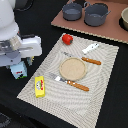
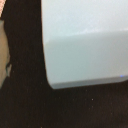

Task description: Interact with the objects in diverse but meaningful ways.

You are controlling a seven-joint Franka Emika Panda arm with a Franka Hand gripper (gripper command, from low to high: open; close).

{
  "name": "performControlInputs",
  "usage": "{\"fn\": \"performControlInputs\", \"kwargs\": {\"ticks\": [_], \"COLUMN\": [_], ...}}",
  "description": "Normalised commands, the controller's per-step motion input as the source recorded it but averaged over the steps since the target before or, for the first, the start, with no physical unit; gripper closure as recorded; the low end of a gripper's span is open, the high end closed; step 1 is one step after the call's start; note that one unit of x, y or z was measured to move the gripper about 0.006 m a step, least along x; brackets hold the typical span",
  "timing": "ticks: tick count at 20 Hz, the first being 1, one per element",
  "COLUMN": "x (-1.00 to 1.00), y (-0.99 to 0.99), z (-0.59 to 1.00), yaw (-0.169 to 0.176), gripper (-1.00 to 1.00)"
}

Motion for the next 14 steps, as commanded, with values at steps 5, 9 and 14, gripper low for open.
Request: {"fn": "performControlInputs", "kwargs": {"ticks": [5,9,14], "x": [-0.02,-0.04,0.11], "y": [0.0,0.0,0.04], "z": [-0.3,-0.15,0.56], "yaw": [0.0,0.0,0.0], "gripper": [1.0,1.0,1.0]}}
